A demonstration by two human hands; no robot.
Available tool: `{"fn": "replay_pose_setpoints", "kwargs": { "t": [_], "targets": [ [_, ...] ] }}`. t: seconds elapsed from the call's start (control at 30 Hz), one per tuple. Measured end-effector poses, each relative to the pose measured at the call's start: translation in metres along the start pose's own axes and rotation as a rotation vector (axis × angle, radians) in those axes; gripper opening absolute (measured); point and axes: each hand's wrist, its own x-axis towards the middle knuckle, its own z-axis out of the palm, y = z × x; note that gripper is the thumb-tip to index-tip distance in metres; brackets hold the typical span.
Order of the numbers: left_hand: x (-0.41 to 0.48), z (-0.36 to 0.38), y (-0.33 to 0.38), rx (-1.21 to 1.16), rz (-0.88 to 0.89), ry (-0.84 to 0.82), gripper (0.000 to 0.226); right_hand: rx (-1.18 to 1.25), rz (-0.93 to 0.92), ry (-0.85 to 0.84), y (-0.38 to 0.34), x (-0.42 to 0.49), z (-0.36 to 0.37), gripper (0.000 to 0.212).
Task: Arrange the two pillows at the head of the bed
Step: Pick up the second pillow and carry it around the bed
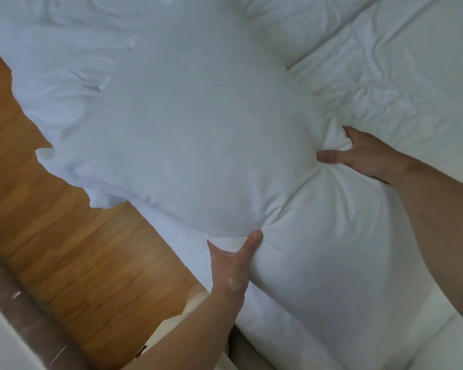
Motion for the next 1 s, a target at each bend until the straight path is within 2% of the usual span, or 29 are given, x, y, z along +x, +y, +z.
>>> {"fn": "replay_pose_setpoints", "kwargs": {
  "t": [0.07, 0.1, 0.2, 0.27, 0.37, 0.6, 0.7, 0.87, 1.0],
  "targets": [
    [-0.007, -0.003, 0.002, -0.015, 0.029, 0.004, 0.115, 0.025, -0.001, 0.014, -0.005, -0.014, 0.003, 0.113],
    [-0.011, -0.004, 0.004, -0.023, 0.046, 0.005, 0.117, 0.044, 0.001, 0.030, -0.008, -0.023, 0.004, 0.106],
    [-0.030, -0.011, 0.011, -0.060, 0.093, 0.004, 0.113, 0.115, 0.002, 0.059, -0.018, -0.059, 0.005, 0.064],
    [-0.047, -0.020, 0.017, -0.051, 0.134, -0.006, 0.103, 0.170, -0.026, 0.092, -0.022, -0.086, 0.009, 0.051],
    [-0.072, -0.046, 0.028, -0.021, 0.221, 0.022, 0.090, 0.256, -0.043, 0.161, -0.026, -0.134, 0.019, 0.048],
    [-0.147, -0.122, 0.086, 0.085, 0.473, 0.044, 0.088, 0.557, -0.134, 0.310, -0.046, -0.251, 0.060, 0.036],
    [-0.178, -0.157, 0.120, 0.136, 0.572, 0.038, 0.093, 0.647, -0.191, 0.316, -0.077, -0.290, 0.078, 0.034],
    [-0.219, -0.224, 0.181, 0.179, 0.667, 0.044, 0.065, 0.771, -0.293, 0.311, -0.138, -0.333, 0.110, 0.034],
    [-0.237, -0.286, 0.201, 0.210, 0.696, 0.096, 0.067, 0.803, -0.322, 0.281, -0.181, -0.358, 0.146, 0.042]
  ]
}}
